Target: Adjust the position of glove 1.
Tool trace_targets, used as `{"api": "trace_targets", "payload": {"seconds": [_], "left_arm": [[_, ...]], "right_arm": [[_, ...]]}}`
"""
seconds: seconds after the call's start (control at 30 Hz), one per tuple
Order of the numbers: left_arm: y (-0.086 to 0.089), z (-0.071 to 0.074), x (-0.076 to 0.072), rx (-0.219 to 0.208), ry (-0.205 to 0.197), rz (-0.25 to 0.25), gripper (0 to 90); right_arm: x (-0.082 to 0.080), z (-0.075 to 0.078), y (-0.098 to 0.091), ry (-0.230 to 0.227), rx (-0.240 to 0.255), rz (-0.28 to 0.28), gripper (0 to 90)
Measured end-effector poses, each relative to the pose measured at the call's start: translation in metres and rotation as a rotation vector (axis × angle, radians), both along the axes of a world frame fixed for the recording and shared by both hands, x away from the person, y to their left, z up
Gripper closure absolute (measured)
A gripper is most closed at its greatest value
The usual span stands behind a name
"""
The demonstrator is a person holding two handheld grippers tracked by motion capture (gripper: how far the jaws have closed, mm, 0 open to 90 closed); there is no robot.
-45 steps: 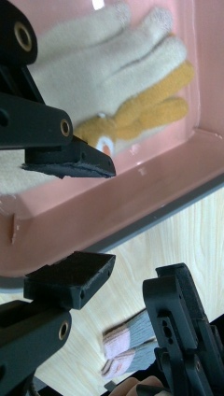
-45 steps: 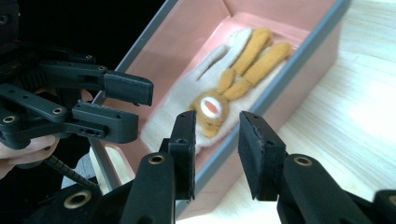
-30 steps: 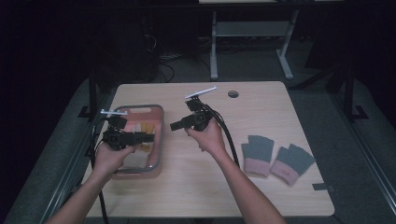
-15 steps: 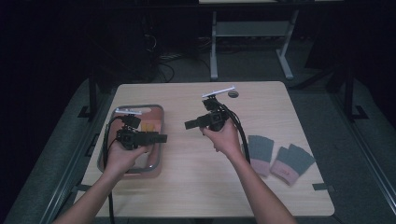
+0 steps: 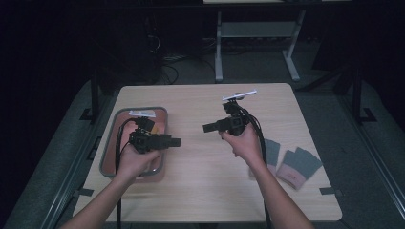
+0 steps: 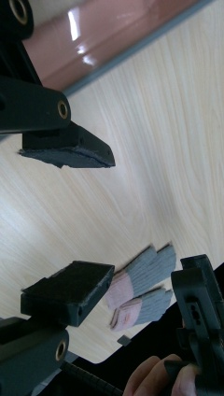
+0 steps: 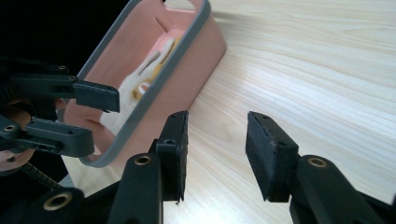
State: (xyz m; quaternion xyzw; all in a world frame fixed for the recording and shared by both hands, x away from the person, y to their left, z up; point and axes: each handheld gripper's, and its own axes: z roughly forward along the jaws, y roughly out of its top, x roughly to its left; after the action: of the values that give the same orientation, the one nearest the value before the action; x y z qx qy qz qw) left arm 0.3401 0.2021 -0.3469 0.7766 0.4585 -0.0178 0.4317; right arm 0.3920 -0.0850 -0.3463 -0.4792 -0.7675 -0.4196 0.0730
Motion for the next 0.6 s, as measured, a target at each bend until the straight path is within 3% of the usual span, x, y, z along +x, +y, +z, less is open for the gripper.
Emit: {"api": "trace_targets", "payload": {"seconds": [0.6], "left_arm": [[-0.048, -0.004, -0.005, 0.004, -0.006, -0.083, 34.8]], "right_arm": [[-0.014, -0.010, -0.047, 0.012, -0.019, -0.073, 55.8]]}}
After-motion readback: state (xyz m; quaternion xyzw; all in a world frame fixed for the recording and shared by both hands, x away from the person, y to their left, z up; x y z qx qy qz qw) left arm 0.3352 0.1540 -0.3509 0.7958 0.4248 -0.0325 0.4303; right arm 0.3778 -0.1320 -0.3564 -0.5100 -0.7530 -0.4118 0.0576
